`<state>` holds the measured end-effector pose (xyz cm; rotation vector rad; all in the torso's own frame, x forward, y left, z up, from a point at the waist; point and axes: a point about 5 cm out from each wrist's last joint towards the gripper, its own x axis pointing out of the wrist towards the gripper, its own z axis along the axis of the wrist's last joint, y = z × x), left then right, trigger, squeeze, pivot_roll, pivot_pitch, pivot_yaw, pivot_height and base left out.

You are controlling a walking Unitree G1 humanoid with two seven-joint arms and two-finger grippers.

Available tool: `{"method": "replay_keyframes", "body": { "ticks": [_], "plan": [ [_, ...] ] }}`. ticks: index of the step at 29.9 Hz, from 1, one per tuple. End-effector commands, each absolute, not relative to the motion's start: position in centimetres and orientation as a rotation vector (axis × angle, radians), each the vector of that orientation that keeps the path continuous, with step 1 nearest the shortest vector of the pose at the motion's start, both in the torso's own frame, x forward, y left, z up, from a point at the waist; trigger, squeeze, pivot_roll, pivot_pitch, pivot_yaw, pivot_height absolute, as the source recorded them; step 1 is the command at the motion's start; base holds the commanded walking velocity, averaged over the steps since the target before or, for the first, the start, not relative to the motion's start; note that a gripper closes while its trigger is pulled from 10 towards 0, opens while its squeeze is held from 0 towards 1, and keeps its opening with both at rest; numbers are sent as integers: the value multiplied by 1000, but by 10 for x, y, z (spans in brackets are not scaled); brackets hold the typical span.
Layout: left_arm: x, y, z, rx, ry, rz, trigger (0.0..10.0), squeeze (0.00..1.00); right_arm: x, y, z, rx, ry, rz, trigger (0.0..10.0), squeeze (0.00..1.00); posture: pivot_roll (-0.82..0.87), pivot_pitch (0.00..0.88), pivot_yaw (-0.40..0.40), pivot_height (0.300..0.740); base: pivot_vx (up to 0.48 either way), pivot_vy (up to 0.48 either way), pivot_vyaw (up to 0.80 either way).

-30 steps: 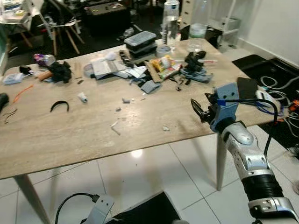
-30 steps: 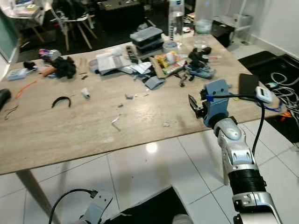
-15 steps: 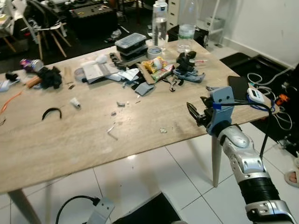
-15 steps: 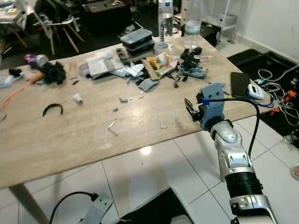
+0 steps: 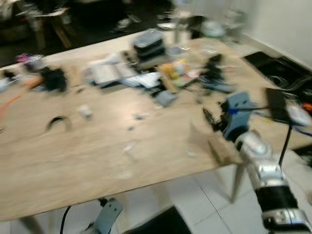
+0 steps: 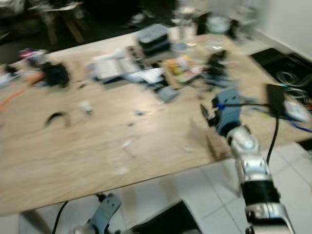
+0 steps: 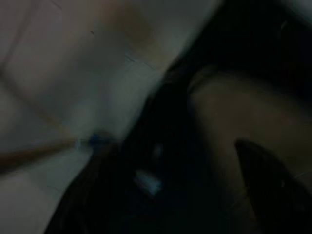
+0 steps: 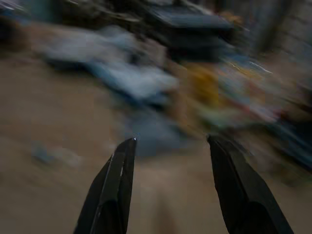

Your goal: Picking trash to rubbish bin

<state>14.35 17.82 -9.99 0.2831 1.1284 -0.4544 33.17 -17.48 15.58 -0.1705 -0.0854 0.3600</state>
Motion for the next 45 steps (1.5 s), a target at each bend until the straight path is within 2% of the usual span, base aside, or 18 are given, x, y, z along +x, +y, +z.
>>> {"method": "replay_keyframes", "body": {
  "ticks": [1,15,25,33,34,35,36,45],
  "plan": [
    [132,178,-104,287,1173,-466,10000,0,329,-185,154,-181,-81,336,10000,0,-161,41,57,740,307,0,0],
    [130,174,-105,260,1179,-492,10000,0,330,-196,148,-215,-33,248,10000,0,-163,46,57,740,61,0,0],
    [129,174,-105,252,1185,-505,10000,0,336,-210,144,-261,8,140,10000,0,-160,59,61,740,0,-430,0],
    [125,174,-106,240,1191,-508,10000,0,338,-220,142,-290,31,71,10000,0,-155,66,62,740,0,0,0],
    [125,174,-106,239,1191,-510,10000,0,339,-222,143,-296,26,61,10000,694,-155,66,62,740,0,0,0],
    [125,174,-106,238,1191,-511,10000,0,339,-223,143,-300,22,56,10000,694,-155,66,62,740,0,0,0],
    [125,174,-106,238,1190,-513,10000,0,339,-224,144,-305,18,50,10000,1000,-155,71,64,740,0,0,0],
    [123,174,-106,245,1187,-531,10000,0,344,-221,148,-232,-20,112,10000,1000,-143,101,78,740,0,0,0]
  ]
}}
